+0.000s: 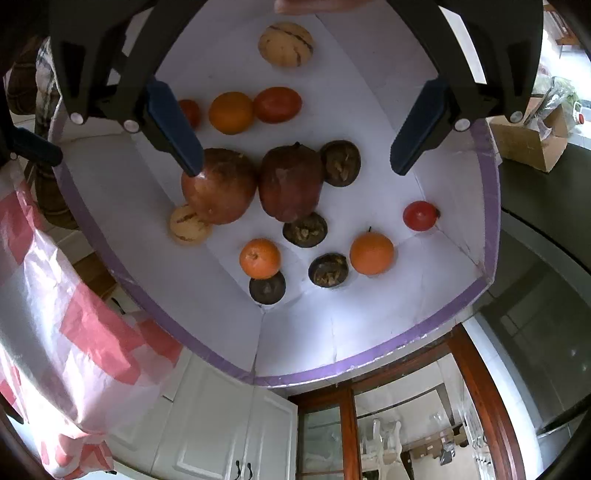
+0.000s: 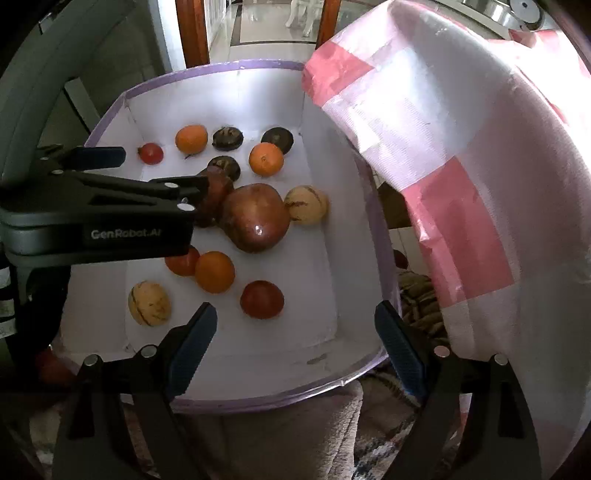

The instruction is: Organize fruits

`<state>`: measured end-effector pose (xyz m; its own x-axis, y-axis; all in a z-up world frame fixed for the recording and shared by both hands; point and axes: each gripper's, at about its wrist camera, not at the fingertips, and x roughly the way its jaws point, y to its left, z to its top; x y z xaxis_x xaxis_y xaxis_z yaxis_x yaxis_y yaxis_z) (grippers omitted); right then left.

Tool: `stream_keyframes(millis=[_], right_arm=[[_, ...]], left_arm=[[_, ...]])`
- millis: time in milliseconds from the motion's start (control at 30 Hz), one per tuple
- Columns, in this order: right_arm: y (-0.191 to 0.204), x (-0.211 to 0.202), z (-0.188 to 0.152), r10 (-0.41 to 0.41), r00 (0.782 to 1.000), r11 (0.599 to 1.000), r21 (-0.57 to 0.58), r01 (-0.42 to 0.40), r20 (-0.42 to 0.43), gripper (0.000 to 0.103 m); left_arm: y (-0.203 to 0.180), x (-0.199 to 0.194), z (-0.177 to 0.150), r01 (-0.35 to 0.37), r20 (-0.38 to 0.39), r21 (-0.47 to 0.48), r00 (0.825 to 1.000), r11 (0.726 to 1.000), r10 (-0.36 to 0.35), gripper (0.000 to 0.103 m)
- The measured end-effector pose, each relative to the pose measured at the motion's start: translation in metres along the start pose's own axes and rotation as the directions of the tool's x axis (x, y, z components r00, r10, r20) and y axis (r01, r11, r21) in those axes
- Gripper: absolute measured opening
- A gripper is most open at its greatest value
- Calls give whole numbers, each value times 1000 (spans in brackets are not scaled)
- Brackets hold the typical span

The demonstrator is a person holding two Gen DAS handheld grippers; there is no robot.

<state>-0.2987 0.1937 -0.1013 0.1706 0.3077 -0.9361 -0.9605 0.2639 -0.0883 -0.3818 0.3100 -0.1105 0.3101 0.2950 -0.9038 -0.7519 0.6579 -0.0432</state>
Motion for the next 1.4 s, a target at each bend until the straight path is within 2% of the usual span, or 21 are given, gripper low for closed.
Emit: stream_keyframes(millis=[467, 1100, 1400], right_arm=[[1, 5, 2, 7, 1000, 1000, -13, -7, -12, 86], [4, 9, 1, 4, 1000, 1000, -29, -5, -18, 86], [5, 10, 1, 5, 1000, 999, -37, -6, -22, 86]], left_arm=[[1, 5, 1, -19, 8, 0, 1000, 1000, 19, 101], [-2, -1, 5, -37, 97, 15, 995, 999, 35, 101], [-3, -2, 6, -33, 108, 23, 994, 999, 30, 101]])
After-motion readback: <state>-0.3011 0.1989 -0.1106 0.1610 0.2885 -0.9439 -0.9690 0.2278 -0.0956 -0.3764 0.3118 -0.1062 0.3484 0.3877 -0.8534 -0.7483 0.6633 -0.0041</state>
